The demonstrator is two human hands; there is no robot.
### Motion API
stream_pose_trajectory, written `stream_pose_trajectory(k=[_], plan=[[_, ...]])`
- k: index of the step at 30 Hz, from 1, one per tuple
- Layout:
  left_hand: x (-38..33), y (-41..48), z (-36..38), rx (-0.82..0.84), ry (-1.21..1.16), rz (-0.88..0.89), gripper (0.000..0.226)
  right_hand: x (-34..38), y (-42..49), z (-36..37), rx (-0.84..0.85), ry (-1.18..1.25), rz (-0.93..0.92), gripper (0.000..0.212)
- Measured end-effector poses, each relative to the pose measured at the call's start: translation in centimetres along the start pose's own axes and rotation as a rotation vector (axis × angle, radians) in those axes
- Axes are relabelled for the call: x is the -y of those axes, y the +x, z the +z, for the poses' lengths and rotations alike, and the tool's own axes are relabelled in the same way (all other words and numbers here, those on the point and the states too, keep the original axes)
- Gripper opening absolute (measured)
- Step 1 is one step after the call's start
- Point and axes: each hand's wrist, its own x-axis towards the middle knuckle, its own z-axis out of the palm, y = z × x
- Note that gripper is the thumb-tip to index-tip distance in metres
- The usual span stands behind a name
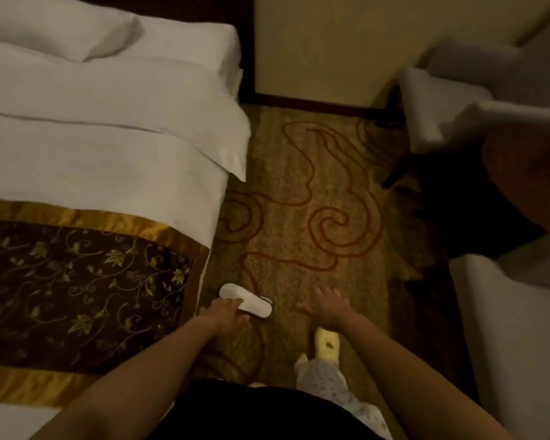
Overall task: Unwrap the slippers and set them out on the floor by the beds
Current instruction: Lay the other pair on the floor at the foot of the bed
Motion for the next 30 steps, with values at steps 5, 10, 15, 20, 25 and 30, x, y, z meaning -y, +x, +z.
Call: stream_pose_trajectory(k=[5,10,15,20,25,30], plan=[[0.2,3.6,-2.1,-0.019,-0.225,-0.176,0.065,0.7,8.5,-6.6,0.09,-0.204,-0.212,0.078],[-3.0,6.5,-3.6,-0.127,-0.521,-0.357,0.067,2.2,16.5,-12.3,0.172,-0.445,-0.471,0.075],[-7.3,7.7,-3.4,-0.23,-0.796,-0.508,0.063,3.8,21.5,-15.9,0.278,-0.679,-0.635,0.075],[-10.4,6.9,-2.3,-0.3,-0.982,-0.663,0.054,5.0,23.1,-16.3,0.341,-0.897,-0.758,0.077],[-13.4,5.4,0.4,-0.386,-1.166,-0.778,0.054,5.5,22.0,-15.4,0.403,-0.942,-0.848,0.074],[-17.3,5.2,3.4,-0.419,-1.2,-0.857,0.06,3.2,21.2,-14.9,0.442,-1.009,-0.91,0.067]])
